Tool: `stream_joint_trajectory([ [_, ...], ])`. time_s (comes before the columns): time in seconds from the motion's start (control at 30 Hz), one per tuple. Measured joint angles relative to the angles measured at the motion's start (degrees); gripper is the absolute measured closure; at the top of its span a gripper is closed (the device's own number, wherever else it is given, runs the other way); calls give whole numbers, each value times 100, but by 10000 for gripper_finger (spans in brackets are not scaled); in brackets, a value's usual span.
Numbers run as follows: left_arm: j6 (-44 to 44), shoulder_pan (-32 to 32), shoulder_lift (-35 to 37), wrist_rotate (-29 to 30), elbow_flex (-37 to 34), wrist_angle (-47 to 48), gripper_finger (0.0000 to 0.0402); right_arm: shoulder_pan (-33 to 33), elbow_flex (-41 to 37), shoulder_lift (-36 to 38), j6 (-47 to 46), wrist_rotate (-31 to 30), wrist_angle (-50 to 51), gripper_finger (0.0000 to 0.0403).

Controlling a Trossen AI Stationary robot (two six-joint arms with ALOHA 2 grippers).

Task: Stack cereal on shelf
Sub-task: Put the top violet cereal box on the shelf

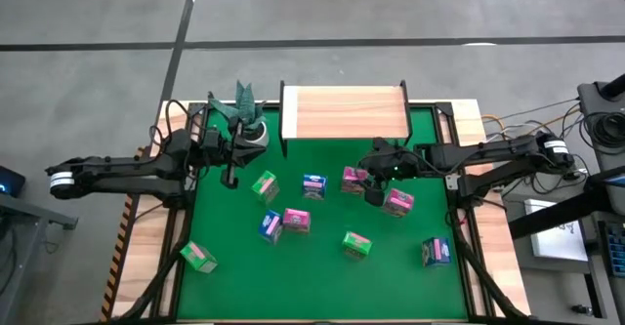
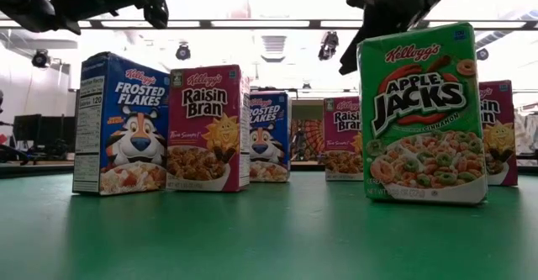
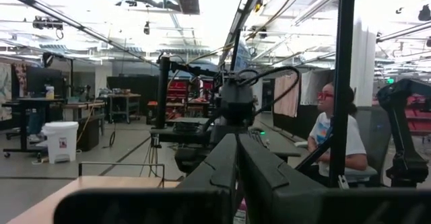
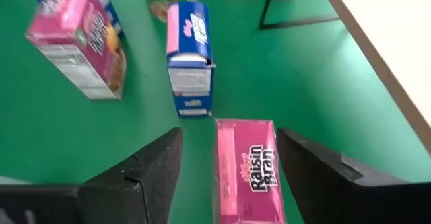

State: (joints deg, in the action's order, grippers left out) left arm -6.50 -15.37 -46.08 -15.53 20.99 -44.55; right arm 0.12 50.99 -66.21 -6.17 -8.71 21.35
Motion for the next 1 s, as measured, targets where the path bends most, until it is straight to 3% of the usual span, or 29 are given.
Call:
stream_joint_trajectory([
  [0.17,-2,1,10,0,0,9,402,315,661,-405,-172,-721,1272,177],
  [0.33,-2,2,2,0,0,49,402,402,1121,-788,-451,-802,2000,174],
  [1.0,-4,0,-1,-2,0,115,402,283,1158,-1352,-361,-1084,2024,165],
])
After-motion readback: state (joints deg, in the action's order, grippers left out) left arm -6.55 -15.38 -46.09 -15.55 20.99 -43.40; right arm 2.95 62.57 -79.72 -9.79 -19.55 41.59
